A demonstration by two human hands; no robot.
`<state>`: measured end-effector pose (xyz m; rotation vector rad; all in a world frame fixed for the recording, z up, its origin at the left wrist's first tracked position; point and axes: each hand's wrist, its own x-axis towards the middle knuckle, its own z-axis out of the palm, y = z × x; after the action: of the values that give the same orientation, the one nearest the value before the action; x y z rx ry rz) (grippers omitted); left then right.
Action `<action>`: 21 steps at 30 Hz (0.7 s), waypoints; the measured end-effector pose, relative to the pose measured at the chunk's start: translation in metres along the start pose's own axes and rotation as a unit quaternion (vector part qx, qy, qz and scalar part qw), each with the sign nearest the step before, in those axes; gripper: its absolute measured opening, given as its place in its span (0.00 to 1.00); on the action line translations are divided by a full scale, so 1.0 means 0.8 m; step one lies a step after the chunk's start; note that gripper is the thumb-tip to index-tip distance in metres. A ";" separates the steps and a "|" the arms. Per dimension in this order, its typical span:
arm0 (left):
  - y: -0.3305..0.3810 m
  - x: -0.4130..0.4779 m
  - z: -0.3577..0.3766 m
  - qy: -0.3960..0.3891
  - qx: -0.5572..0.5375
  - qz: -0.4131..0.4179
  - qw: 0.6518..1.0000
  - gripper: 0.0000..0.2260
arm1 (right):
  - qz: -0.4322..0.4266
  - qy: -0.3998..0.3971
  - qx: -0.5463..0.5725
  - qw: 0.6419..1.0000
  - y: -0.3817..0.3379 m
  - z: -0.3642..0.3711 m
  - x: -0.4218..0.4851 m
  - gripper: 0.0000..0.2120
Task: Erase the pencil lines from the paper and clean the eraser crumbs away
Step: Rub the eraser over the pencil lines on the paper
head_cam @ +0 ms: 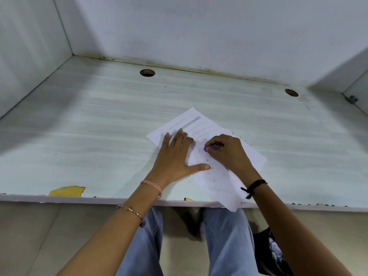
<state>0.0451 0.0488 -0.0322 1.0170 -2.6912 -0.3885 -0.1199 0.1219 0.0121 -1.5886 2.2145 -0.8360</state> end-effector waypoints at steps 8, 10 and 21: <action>-0.002 0.005 0.011 -0.043 0.062 -0.012 0.997 0.50 | -0.046 -0.055 -0.016 0.997 -0.028 0.010 -0.006 0.02; -0.001 0.003 0.010 -0.051 0.050 -0.017 0.997 0.48 | -0.020 -0.006 -0.012 1.000 -0.018 0.003 0.007 0.03; -0.001 0.005 0.012 -0.046 0.044 -0.016 0.998 0.47 | 0.002 0.026 -0.037 0.999 -0.018 -0.001 0.013 0.04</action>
<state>0.0398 0.0471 -0.0406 1.0928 -2.7983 -0.3330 -0.1131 0.1096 0.0224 -1.6120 2.3092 -0.8126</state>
